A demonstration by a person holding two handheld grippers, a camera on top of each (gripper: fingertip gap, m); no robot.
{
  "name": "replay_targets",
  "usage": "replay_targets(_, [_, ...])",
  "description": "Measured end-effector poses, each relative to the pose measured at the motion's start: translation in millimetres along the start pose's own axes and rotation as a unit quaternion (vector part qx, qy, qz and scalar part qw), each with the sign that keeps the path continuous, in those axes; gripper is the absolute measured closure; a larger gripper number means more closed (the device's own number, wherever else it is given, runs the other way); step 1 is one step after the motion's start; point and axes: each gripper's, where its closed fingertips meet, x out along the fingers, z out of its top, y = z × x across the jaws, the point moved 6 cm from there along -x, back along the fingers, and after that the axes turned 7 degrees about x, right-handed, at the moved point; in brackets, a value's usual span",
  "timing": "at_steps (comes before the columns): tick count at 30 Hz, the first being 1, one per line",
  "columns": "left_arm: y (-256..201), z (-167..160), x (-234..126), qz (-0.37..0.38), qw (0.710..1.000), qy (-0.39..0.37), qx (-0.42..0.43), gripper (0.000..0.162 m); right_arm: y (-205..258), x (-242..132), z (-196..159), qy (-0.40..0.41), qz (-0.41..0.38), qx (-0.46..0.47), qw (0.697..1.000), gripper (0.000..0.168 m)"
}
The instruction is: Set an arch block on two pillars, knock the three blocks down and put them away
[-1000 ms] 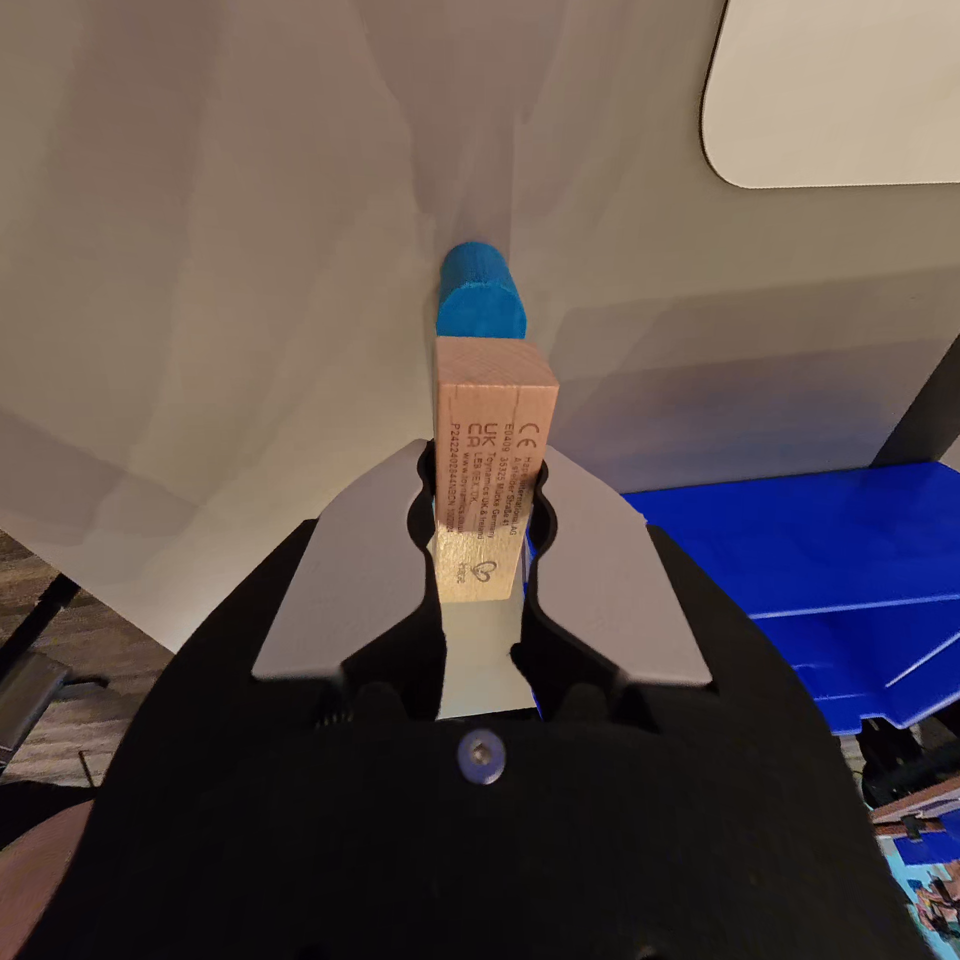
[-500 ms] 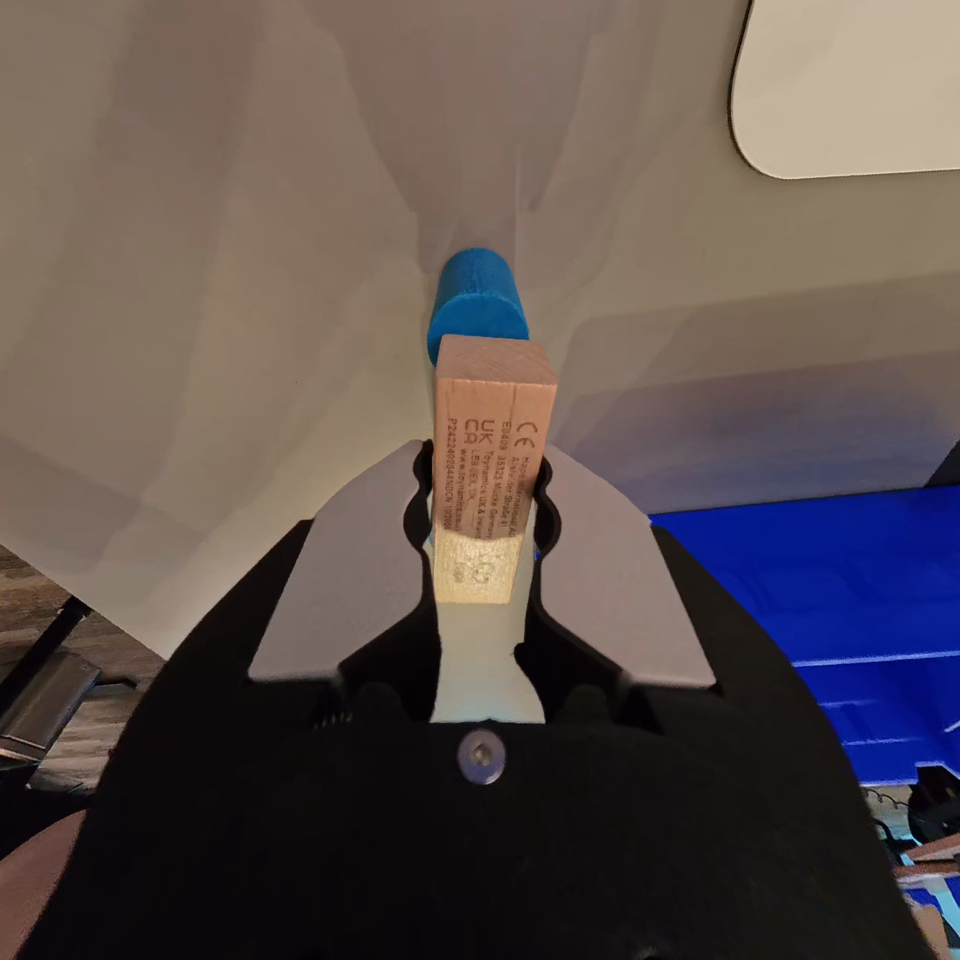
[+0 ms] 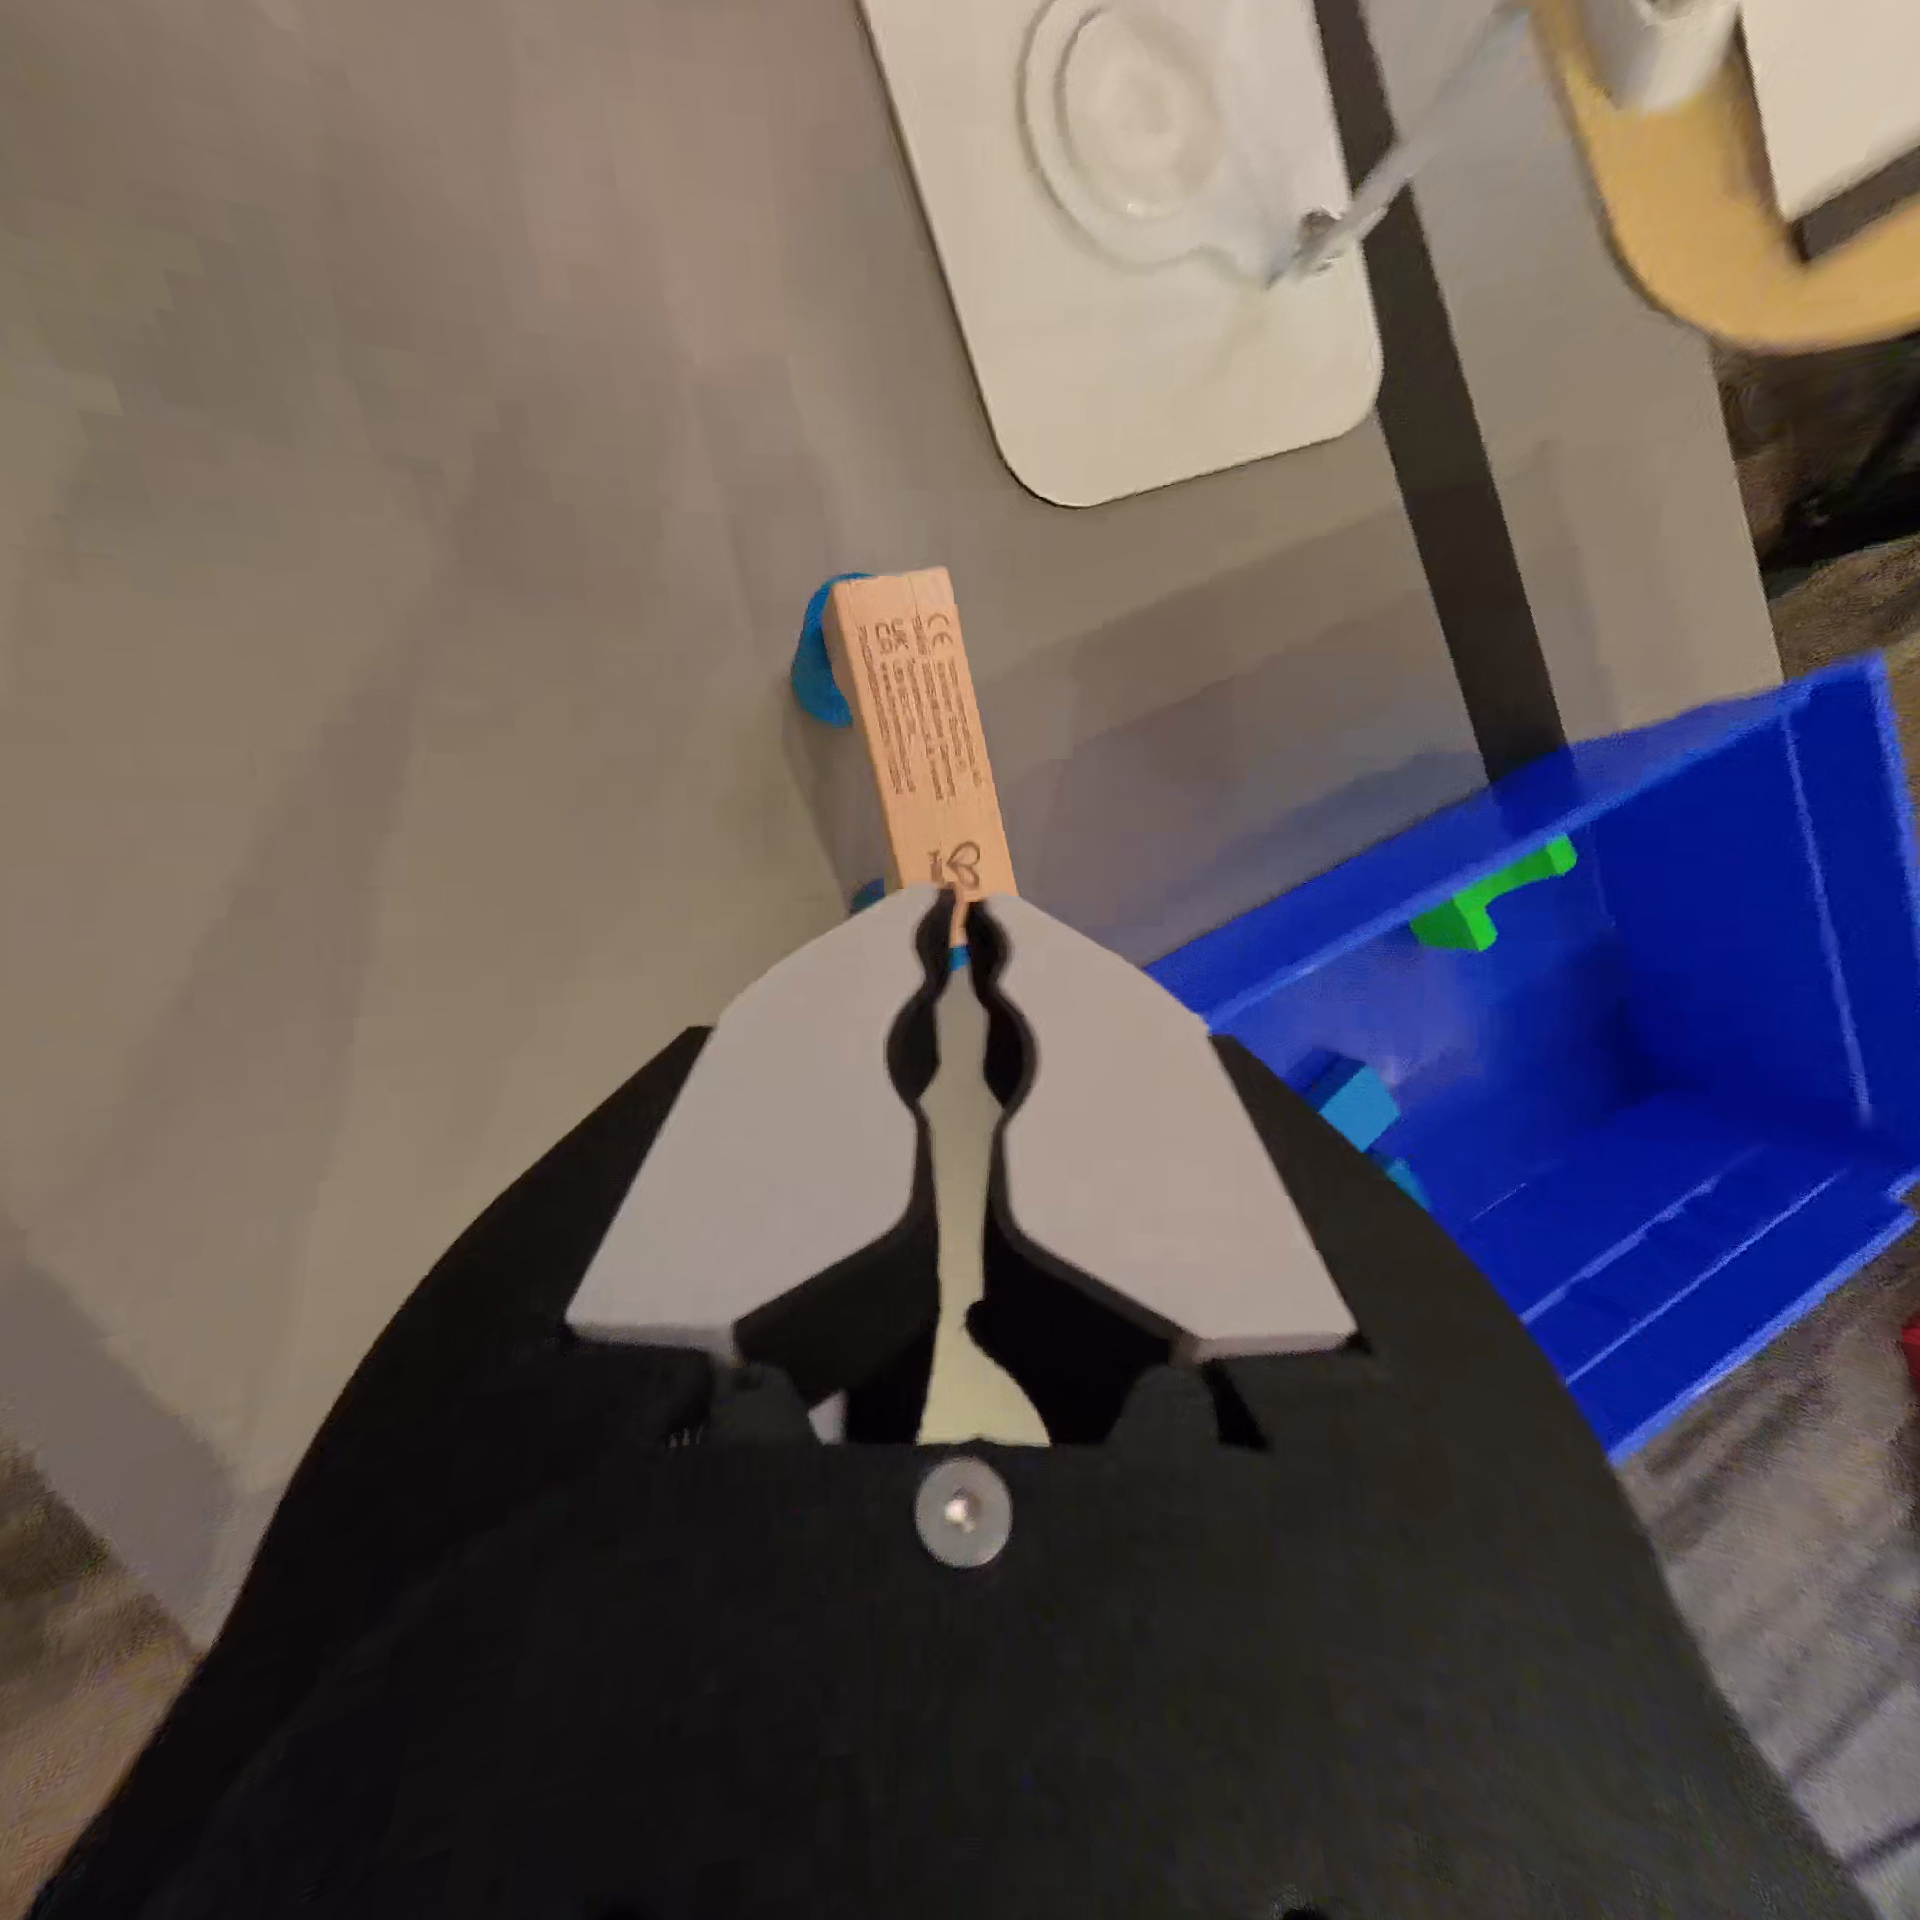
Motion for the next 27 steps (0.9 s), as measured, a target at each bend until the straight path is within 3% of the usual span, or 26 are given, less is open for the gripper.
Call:
replay_targets(4, [13, -22, -7, 0.086, 0.986, 0.101, 0.097, 0.162, -3, 10, -53, -0.057, -0.056, 0.098, 0.992, 0.168])
replay_targets(10, [31, -55, -14, 0.139, 0.972, 0.178, 0.067, 0.162, -7, 51, -111, -0.121, -0.153, 0.212, 0.957, 0.168])
replay_targets(14, [34, -66, -10, 0.153, 0.964, 0.211, 0.061, 0.162, -7, 68, -123, -0.146, -0.19, 0.255, 0.937, 0.167])
replay_targets(18, [34, -78, -5, 0.156, 0.957, 0.239, 0.055, 0.162, -4, 94, -134, -0.127, -0.153, 0.28, 0.939, 0.166])
replay_targets(27, [41, -83, -6, 0.154, 0.956, 0.248, 0.013, 0.162, -6, 96, -135, -0.116, -0.151, 0.288, 0.939, 0.168])
